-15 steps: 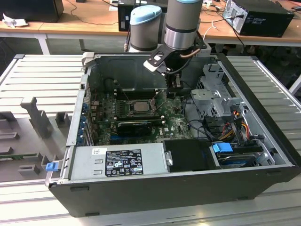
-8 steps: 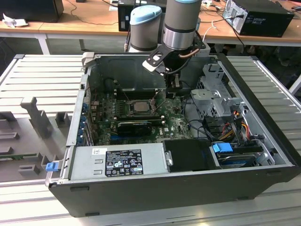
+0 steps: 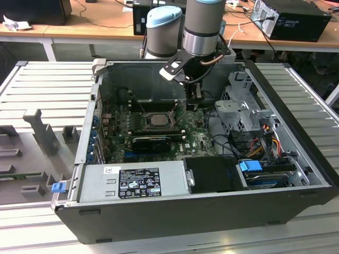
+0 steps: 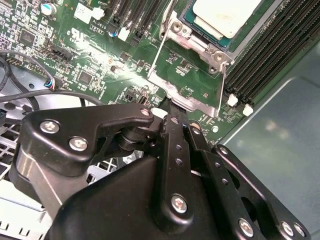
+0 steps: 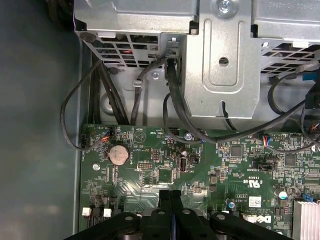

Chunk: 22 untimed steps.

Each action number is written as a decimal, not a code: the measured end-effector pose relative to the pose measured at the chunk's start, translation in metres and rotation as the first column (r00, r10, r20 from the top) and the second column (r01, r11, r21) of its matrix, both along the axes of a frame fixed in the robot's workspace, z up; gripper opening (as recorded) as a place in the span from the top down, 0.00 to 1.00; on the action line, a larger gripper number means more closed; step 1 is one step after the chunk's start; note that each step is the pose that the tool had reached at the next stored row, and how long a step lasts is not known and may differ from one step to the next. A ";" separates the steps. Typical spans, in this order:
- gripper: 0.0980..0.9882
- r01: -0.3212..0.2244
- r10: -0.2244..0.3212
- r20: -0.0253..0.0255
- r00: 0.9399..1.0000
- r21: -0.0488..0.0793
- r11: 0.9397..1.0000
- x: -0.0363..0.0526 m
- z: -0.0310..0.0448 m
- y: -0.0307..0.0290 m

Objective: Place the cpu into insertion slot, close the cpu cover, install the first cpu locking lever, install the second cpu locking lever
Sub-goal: 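Close the cpu cover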

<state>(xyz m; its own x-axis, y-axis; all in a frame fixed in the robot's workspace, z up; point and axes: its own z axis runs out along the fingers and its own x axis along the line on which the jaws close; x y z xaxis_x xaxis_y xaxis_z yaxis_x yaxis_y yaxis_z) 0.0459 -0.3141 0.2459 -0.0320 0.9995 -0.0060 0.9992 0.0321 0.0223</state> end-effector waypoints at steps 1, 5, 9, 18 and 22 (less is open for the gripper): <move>0.99 0.000 0.000 0.000 1.000 0.000 1.000 -0.0003 0.0000 0.0000; 0.99 0.000 0.000 0.000 1.000 0.000 1.000 -0.0018 0.0000 0.0000; 0.99 0.000 0.000 0.000 1.000 0.000 1.000 -0.0031 0.0000 0.0000; 0.99 0.000 0.000 0.000 1.000 0.000 1.000 -0.0054 0.0000 0.0000; 0.99 0.000 0.000 0.000 1.000 0.000 1.000 -0.0070 0.0000 0.0000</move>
